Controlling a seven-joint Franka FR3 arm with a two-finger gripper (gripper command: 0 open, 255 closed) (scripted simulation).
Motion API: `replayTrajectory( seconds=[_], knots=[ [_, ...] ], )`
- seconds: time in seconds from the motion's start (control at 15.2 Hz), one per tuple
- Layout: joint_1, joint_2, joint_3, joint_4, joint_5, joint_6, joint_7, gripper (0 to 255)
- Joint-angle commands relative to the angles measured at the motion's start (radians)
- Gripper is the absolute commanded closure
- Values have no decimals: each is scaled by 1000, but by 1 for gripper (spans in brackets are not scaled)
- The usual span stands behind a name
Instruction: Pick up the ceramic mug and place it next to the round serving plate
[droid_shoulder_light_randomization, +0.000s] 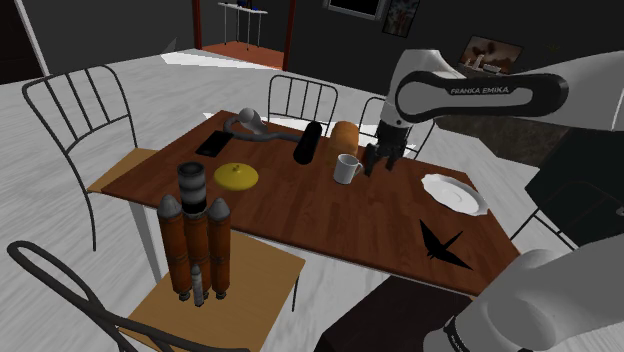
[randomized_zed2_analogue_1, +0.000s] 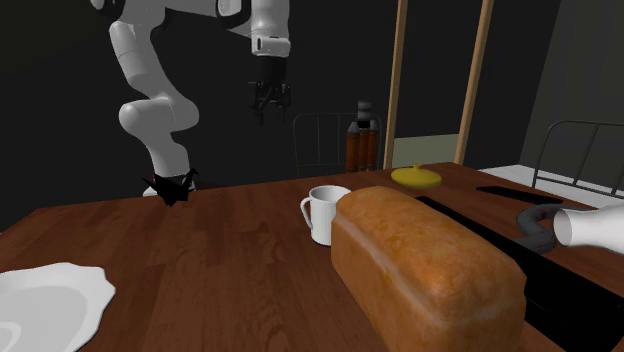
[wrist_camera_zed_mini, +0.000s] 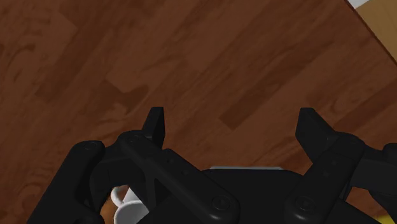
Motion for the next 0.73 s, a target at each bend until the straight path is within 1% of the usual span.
replayTrajectory(
  seconds=[0.0, 0.33, 0.66],
  knots=[
    [-6, 77, -9, 49, -5, 31, -9, 0],
    [-21, 265, -30, 173, -11, 102, -33, 0],
    [-36, 454, -46, 328, -8, 142, -59, 0]
  ],
)
